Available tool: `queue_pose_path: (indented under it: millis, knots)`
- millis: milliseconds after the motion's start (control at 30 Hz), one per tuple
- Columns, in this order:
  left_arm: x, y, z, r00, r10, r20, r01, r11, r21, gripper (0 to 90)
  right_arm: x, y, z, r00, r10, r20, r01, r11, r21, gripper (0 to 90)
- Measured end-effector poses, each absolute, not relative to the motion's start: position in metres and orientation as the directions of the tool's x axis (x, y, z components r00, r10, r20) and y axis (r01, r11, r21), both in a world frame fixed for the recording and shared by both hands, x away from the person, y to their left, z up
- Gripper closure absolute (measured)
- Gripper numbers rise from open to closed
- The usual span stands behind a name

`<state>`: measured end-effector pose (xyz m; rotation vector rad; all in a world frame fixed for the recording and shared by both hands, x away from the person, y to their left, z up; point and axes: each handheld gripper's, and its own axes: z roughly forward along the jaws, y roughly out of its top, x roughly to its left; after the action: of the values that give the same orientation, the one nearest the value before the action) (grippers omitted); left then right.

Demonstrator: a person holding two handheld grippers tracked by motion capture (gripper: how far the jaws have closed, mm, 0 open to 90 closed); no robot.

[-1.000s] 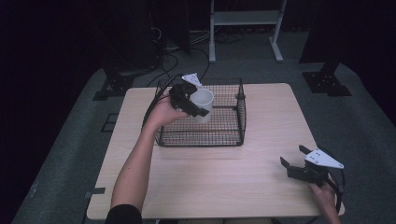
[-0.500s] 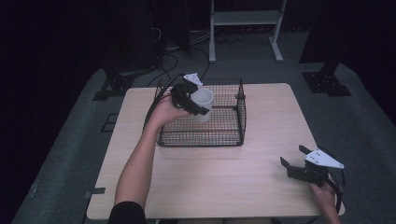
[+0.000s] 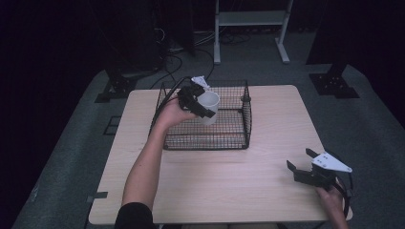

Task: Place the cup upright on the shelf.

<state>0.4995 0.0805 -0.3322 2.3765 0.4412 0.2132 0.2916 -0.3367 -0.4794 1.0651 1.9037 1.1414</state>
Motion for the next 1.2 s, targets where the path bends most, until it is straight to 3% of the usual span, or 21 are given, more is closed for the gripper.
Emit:
queue_pose_path:
  millis: [1200]
  knots:
    - [0.52,0.064,-0.373,0.923,0.385,-0.009,0.308,-0.723,0.618,21.3,0.291,-0.337,-0.479,-0.447,0.886,-0.125,0.302,0.281,0.911,13.1]
